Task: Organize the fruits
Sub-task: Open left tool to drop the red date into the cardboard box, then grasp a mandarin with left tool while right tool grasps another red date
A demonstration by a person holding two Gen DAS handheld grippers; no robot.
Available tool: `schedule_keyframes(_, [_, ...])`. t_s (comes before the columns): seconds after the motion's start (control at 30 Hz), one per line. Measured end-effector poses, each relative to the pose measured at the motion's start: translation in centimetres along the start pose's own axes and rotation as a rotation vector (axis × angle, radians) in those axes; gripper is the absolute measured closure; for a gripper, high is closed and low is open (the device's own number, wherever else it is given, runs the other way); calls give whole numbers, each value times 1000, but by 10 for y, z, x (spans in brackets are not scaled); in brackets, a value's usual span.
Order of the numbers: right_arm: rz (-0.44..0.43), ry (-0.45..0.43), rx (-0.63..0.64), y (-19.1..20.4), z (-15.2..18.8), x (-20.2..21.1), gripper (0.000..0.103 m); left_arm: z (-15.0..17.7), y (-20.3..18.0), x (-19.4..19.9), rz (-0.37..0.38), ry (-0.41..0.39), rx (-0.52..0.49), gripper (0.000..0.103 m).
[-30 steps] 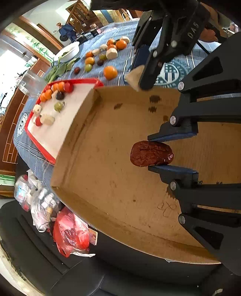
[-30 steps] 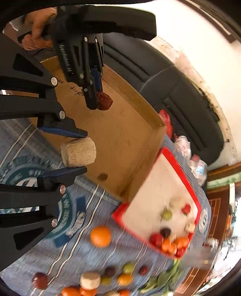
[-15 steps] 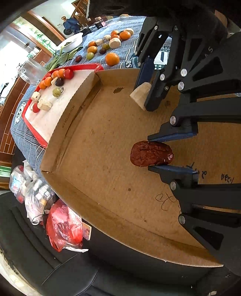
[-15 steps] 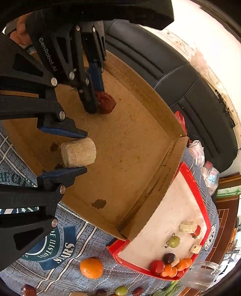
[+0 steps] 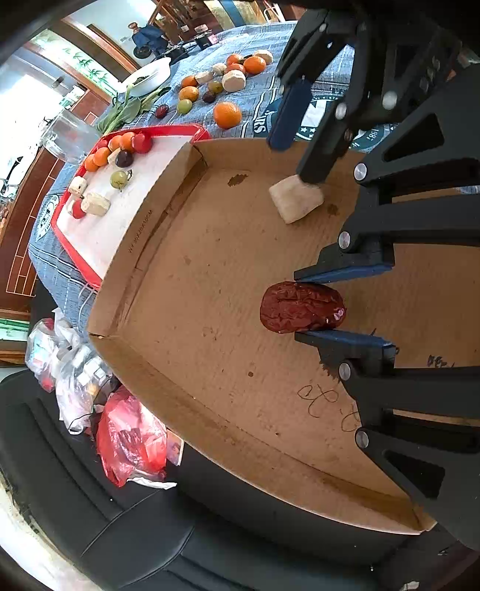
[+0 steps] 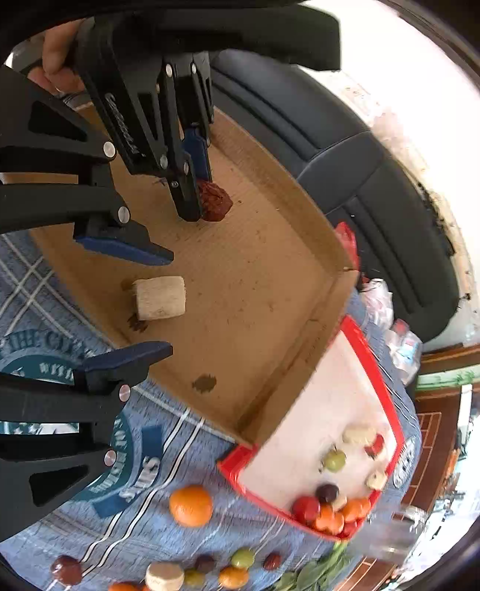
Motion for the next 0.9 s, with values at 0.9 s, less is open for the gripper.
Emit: schedule_keyframes(0.9, [72,-128,-300,-126,128,111,33,21,-125,26,29,-39,-149,42])
Point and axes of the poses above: each gripper's, at about its wrist camera, not at the fingertips, and x roughly against the way its jaws point, y to its left, z to its underside, the point moved 3 cm from there along -x, roughly the way its jaws point, and after that the axes turned 7 degrees about y, right-handed, at the moved point
